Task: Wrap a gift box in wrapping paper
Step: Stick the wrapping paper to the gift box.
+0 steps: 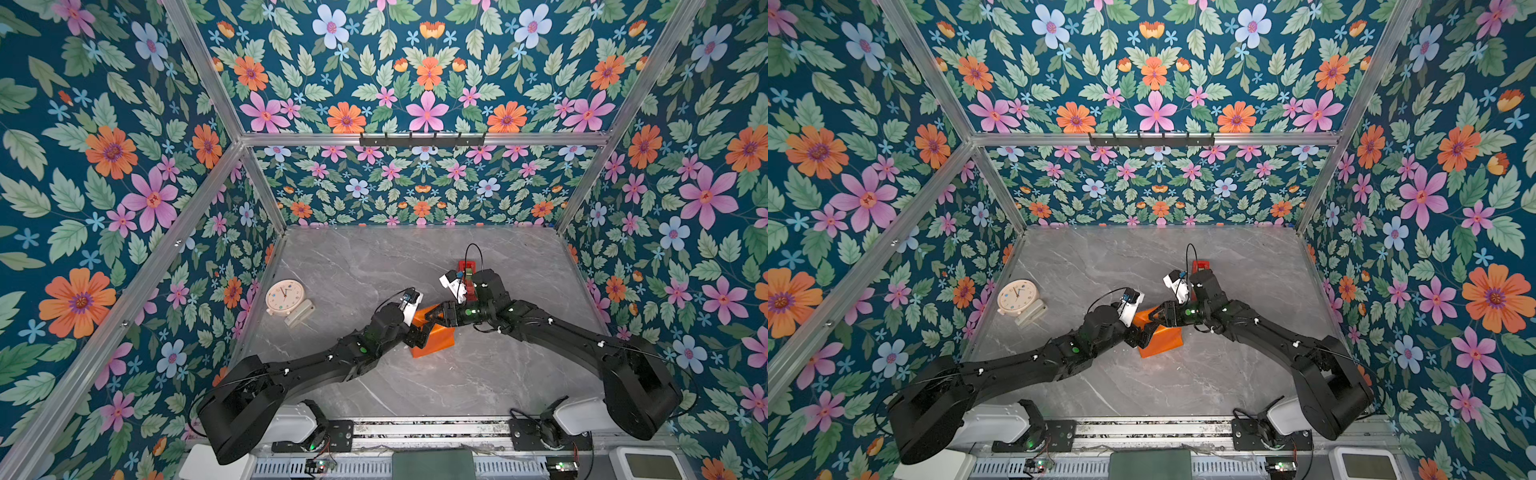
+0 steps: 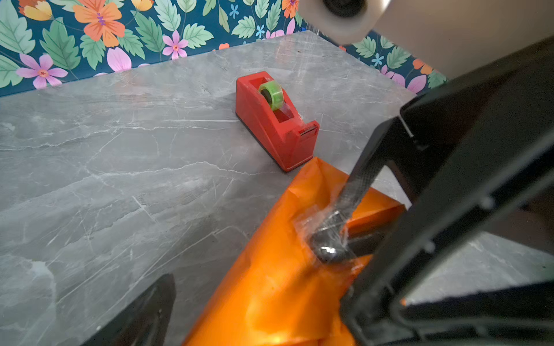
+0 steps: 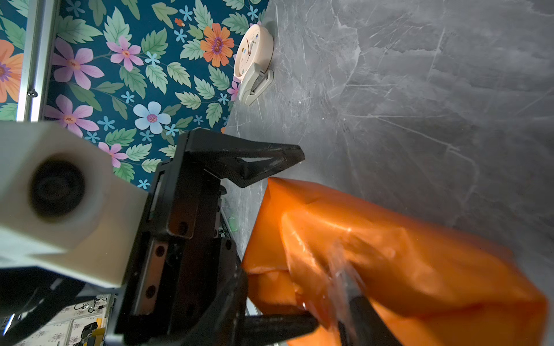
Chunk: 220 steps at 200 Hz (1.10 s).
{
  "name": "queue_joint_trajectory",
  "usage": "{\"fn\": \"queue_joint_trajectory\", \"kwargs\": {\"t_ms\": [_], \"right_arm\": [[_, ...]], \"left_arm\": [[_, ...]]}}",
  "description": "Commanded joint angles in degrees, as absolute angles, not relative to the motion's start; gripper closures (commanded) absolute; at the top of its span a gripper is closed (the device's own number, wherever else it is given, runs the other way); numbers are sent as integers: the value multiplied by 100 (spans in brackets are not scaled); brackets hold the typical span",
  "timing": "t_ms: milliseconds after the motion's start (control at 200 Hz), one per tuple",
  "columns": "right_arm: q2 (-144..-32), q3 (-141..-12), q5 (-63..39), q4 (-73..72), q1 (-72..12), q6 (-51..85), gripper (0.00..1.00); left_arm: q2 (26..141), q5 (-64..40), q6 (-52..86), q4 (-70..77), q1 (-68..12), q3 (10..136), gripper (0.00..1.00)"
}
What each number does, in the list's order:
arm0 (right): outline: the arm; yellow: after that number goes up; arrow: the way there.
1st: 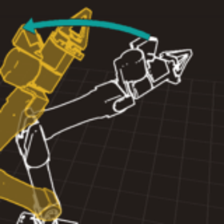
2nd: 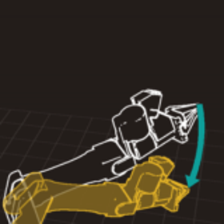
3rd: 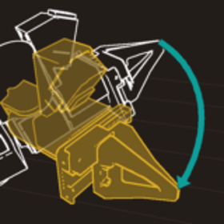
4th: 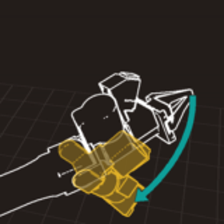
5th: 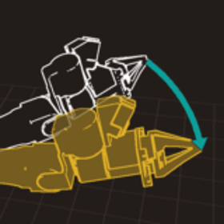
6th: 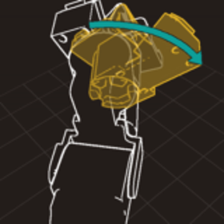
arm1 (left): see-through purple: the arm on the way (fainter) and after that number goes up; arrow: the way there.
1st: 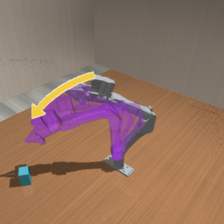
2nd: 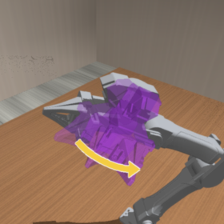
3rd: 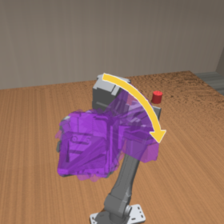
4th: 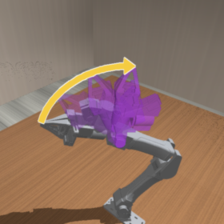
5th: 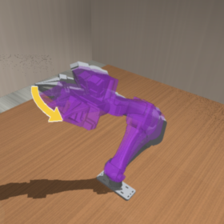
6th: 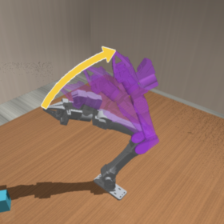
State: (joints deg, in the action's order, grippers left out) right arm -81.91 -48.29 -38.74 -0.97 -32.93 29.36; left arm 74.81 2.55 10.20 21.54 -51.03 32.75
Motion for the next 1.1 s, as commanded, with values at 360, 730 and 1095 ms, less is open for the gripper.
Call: {"fn": "queue_joint_trajectory", "kwargs": {"t_ms": [360, 730, 1095], "right_arm": [[-8191, -5122, -3972, 244, -3222, 3450, 49], [-8147, -5313, -4025, 503, -3098, 3265, 48], [-8084, -5614, -3964, 1414, -2997, 2677, 48]], "left_arm": [[7532, 273, 819, 1446, -5080, 3217, 8], [7594, 158, 782, 1424, -5080, 3219, 9], [7587, 166, 765, 1415, -5080, 3224, 9]]}}
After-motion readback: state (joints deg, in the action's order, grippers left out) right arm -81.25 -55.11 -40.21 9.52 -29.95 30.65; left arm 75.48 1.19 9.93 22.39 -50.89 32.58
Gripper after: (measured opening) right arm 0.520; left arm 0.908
